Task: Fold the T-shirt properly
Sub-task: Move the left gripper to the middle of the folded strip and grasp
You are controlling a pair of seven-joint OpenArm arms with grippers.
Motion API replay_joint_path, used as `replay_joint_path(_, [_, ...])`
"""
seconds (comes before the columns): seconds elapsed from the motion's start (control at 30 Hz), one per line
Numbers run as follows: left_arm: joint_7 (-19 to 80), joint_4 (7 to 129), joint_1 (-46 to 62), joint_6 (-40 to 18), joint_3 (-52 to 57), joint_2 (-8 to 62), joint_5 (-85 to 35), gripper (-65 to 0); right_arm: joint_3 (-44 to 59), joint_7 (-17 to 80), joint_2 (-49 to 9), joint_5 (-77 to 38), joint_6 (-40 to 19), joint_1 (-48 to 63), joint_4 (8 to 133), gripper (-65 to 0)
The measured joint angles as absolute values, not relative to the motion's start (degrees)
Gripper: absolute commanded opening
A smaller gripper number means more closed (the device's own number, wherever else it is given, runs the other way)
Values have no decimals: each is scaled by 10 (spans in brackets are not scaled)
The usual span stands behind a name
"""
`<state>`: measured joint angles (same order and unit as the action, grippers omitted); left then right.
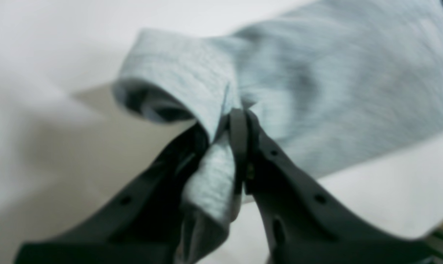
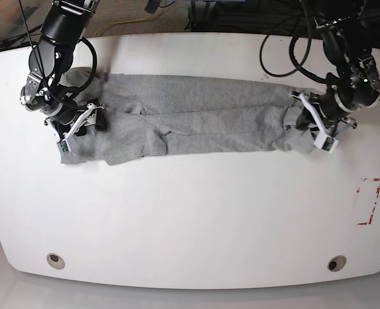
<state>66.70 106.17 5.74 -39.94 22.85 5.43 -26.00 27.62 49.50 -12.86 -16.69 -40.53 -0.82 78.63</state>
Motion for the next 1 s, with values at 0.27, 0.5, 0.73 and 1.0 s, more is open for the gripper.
replay_joint_path(0.27, [681,1071,35,-399,131,-10,-251,-615,255,489,-126,-156,-402,-10,788,-265])
replay_joint_path(0.5, [667,999,-1,-375,79,-36,-261,-614,237,481,-122,-154,-399,-10,791,-265])
replay_joint_path(0.73, [673,906,-37,-361,79,-51,-253,-410,228,481,-121,-157,-399,-13,791,-265])
replay_joint_path(1.0, [674,906,-51,-296,-13,-54,-255,-269,227,492,-119,-154,-399,-19,790,-265])
